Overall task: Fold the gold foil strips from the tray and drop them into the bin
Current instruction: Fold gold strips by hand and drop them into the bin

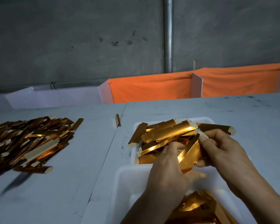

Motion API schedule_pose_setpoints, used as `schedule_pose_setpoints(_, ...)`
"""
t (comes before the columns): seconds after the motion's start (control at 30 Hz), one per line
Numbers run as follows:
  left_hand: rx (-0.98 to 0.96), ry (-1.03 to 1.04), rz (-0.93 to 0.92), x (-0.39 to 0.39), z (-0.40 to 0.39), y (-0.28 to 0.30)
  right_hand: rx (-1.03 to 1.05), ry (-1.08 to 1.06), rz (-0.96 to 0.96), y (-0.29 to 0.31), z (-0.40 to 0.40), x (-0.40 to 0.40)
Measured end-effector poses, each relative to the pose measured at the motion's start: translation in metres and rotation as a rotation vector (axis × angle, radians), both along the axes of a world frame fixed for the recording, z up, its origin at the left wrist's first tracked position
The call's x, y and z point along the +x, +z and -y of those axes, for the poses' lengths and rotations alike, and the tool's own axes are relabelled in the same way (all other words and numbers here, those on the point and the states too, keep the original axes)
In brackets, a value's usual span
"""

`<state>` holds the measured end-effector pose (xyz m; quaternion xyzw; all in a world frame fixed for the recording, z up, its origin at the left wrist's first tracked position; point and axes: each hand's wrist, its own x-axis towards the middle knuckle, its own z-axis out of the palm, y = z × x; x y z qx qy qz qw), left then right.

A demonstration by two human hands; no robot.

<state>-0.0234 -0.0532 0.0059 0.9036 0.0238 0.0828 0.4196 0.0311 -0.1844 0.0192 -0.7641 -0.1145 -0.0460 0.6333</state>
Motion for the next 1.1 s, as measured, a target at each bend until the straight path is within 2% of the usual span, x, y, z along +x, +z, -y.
schedule_pose_setpoints(0.07,0.266,0.017,0.125,0.001,0.002,-0.003,0.008,0.018,-0.048,0.0,0.001,0.0)
schedule_pose_setpoints(0.17,0.405,0.059,0.228,0.004,-0.003,-0.007,0.028,0.05,-0.074,0.002,0.004,0.001)
schedule_pose_setpoints(0.37,0.316,0.039,0.218,0.004,-0.005,-0.002,0.073,0.125,-0.133,0.005,0.007,0.002)
schedule_pose_setpoints(0.57,0.202,0.128,0.186,0.003,-0.007,0.002,0.071,0.157,-0.094,0.006,0.006,-0.001)
schedule_pose_setpoints(0.77,0.267,0.062,0.073,0.002,-0.006,0.005,0.07,0.148,-0.035,0.006,0.008,0.001)
schedule_pose_setpoints(0.97,0.147,-0.016,0.181,-0.001,-0.01,0.004,0.111,0.216,-0.075,0.009,0.013,0.003)
schedule_pose_setpoints(1.1,0.093,-0.053,0.165,-0.002,-0.015,0.006,0.065,0.289,-0.109,0.013,0.02,0.005)
